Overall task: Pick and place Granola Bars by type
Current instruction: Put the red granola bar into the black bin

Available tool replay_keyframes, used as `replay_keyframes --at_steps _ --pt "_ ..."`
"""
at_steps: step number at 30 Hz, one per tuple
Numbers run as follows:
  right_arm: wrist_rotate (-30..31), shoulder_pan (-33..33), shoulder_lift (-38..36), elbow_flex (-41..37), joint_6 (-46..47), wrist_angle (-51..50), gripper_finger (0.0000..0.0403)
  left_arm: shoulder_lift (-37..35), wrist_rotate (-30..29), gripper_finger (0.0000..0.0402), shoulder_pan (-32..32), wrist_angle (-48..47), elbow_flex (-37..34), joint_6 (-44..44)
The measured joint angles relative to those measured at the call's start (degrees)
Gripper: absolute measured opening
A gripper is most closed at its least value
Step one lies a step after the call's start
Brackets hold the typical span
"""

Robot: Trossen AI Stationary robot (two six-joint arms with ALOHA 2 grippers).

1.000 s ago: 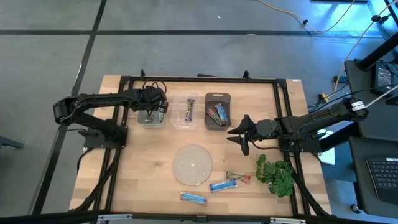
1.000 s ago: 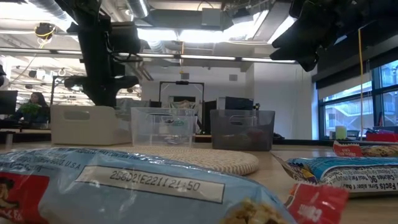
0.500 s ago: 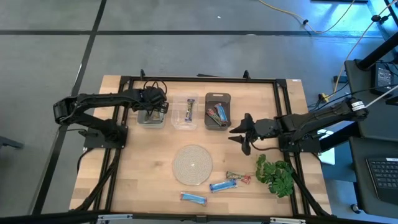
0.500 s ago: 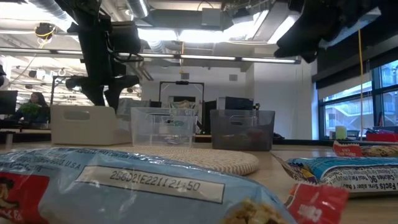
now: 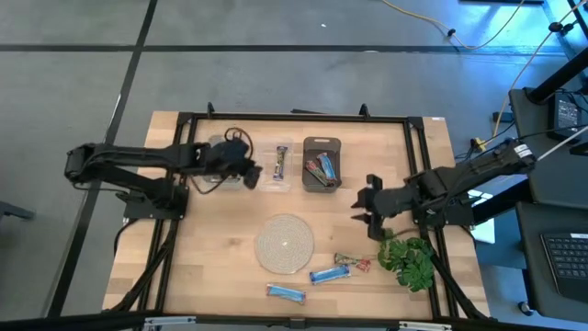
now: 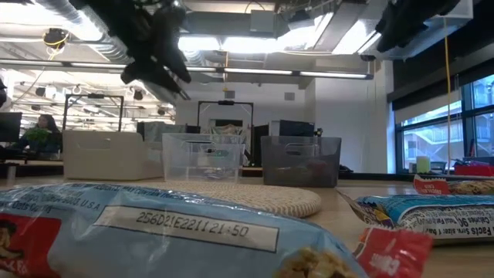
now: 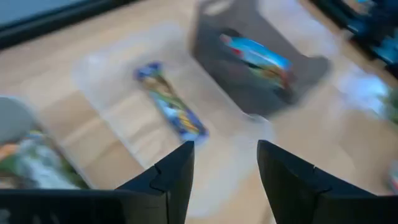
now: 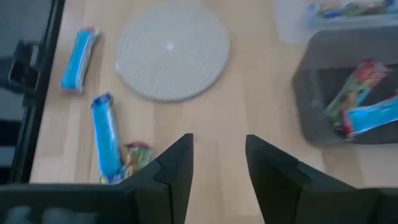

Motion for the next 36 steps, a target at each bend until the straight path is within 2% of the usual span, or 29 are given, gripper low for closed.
replay_keyframes --at_steps 6,12,16,22,25,32,36 --pt "0.0 4.9 7.0 0.0 -0.1 -0.9 0.0149 0.0 -0.3 0.0169 -8.9 0.0 0.0 -6.0" --pt "-1.0 9.1 14.7 0.0 3.1 0.9 0.0149 2.5 -6.3 0.0170 -15.2 -0.1 0.0 -10.1" --pt "-4.9 10.9 18.5 0.0 9.0 2.5 0.0149 4.3 -8.8 0.0169 -17.3 0.2 0.0 -10.1" --pt "-4.6 12.6 23.0 0.0 17.0 5.5 0.0154 6.9 -9.6 0.0170 -18.7 -0.1 0.0 -10.1" --pt "-4.6 13.1 24.8 0.0 18.2 7.1 0.0174 8.2 -9.6 0.0169 -18.9 0.0 0.0 -10.1" --pt "-3.8 15.0 28.7 0.0 19.5 8.0 0.0248 11.0 -9.5 0.0170 -18.9 0.8 0.0 -8.9" --pt "-3.9 16.5 31.2 0.0 19.9 9.3 0.0271 12.1 -9.4 0.0168 -18.9 1.3 0.0 -8.5"
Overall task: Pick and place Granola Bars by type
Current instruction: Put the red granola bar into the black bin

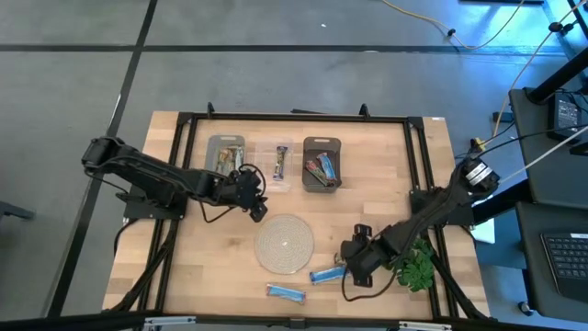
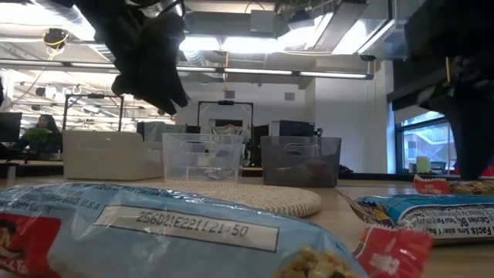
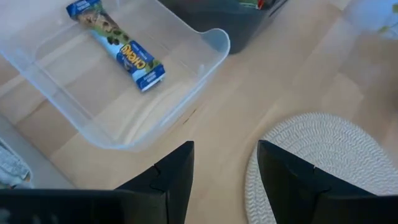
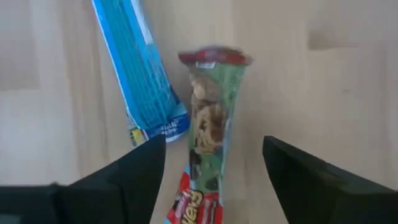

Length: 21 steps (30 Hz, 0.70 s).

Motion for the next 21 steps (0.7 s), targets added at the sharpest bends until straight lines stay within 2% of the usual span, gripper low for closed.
replay_keyframes --at_steps 9,21 --pt "-1.0 0.7 5.1 0.0 3.1 0.1 0.0266 1.4 -0.1 0.0169 0.0 0.1 0.0 0.0" --pt "-1.1 0.6 5.5 0.1 2.8 -0.4 0.0154 1.3 -0.3 0.0169 0.0 0.3 0.0 0.0"
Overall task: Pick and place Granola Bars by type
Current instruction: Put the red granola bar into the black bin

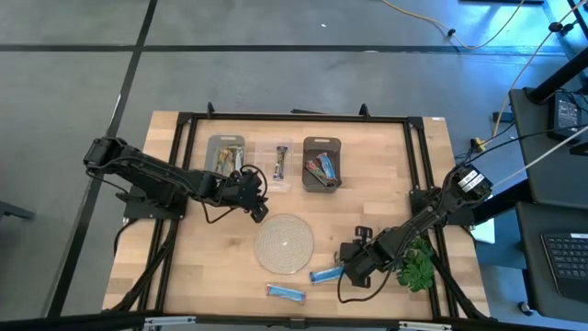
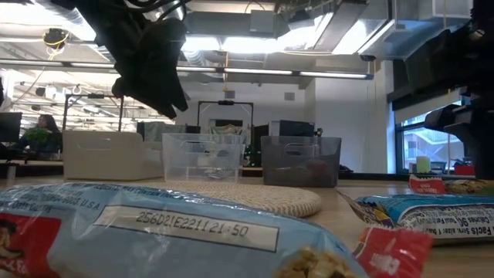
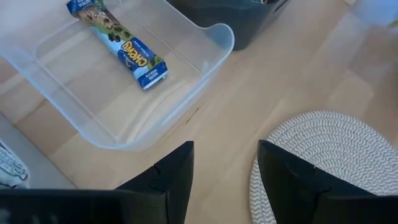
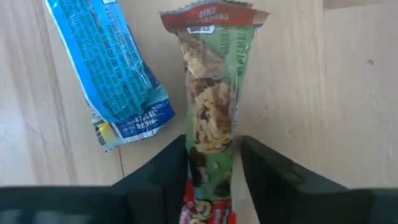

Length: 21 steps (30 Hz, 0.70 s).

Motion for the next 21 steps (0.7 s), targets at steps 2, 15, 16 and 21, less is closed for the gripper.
replay_keyframes --at_steps 2,15,16,21 --pt "-0.1 0.0 0.0 0.0 0.0 -0.1 0.0138 0.0 -0.3 0.0170 0.0 0.0 0.0 0.0" --pt "-2.7 -1.6 -5.6 -0.2 0.0 -0.3 0.0080 0.0 -1.0 0.0170 0.0 0.2 0.0 -0.2" --pt "-2.6 -2.2 -6.4 -0.2 0.1 -0.2 0.0078 0.0 -1.0 0.0169 0.0 0.3 0.0 -0.2" --pt "-0.4 -6.8 -11.6 -0.2 0.1 0.0 0.0075 0.0 -1.0 0.0170 0.0 1.8 0.0 -0.2"
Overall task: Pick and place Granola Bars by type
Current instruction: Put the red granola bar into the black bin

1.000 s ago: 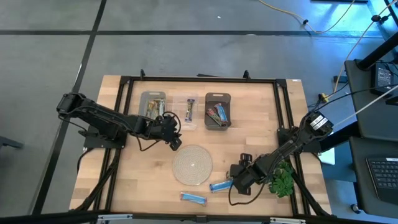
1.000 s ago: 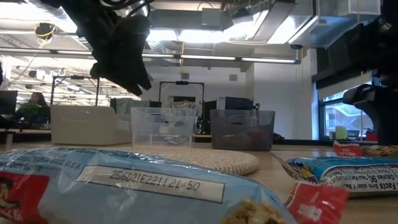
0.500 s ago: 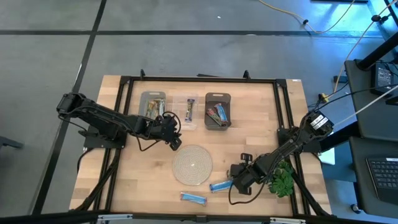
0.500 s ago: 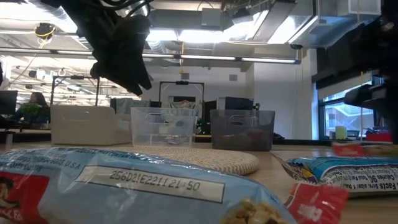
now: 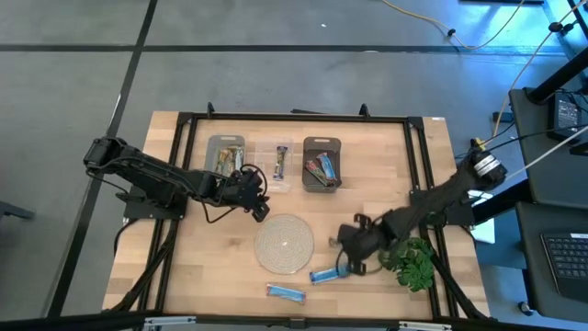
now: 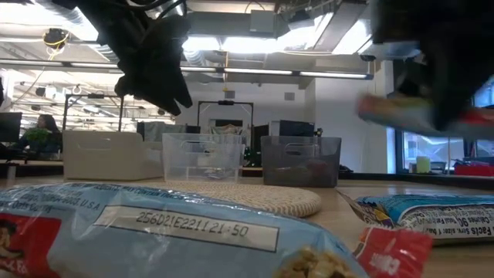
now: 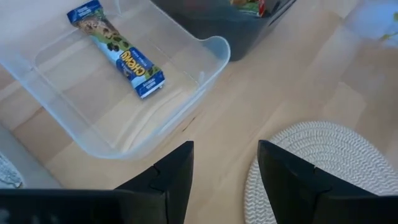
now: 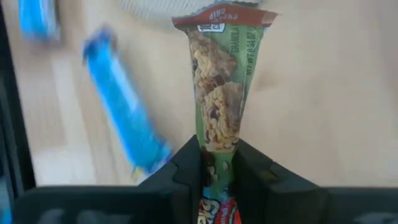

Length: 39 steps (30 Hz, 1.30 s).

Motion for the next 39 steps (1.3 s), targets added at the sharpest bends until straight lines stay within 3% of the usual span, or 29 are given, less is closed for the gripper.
replay_keyframes --at_steps 9,16,23,29,39 --pt "8.4 -14.0 -8.8 0.1 -0.1 -0.4 0.0074 0.0 0.1 0.0169 0.0 2.7 0.0 0.0" --pt "8.1 -27.6 -9.9 0.1 -0.1 -0.4 0.0074 0.0 0.1 0.0173 0.0 5.1 0.0 0.0" --pt "7.9 -37.2 -9.9 0.1 -0.1 2.2 0.0074 0.0 0.2 0.0173 0.0 7.4 0.0 0.0" --pt "7.9 -40.9 -8.0 0.1 -0.1 6.6 0.0074 0.0 0.2 0.0173 0.0 8.0 0.0 -0.3" --pt "7.7 -41.5 0.3 0.1 -0.6 10.5 0.0074 0.0 0.2 0.0171 0.0 8.0 0.0 -1.4"
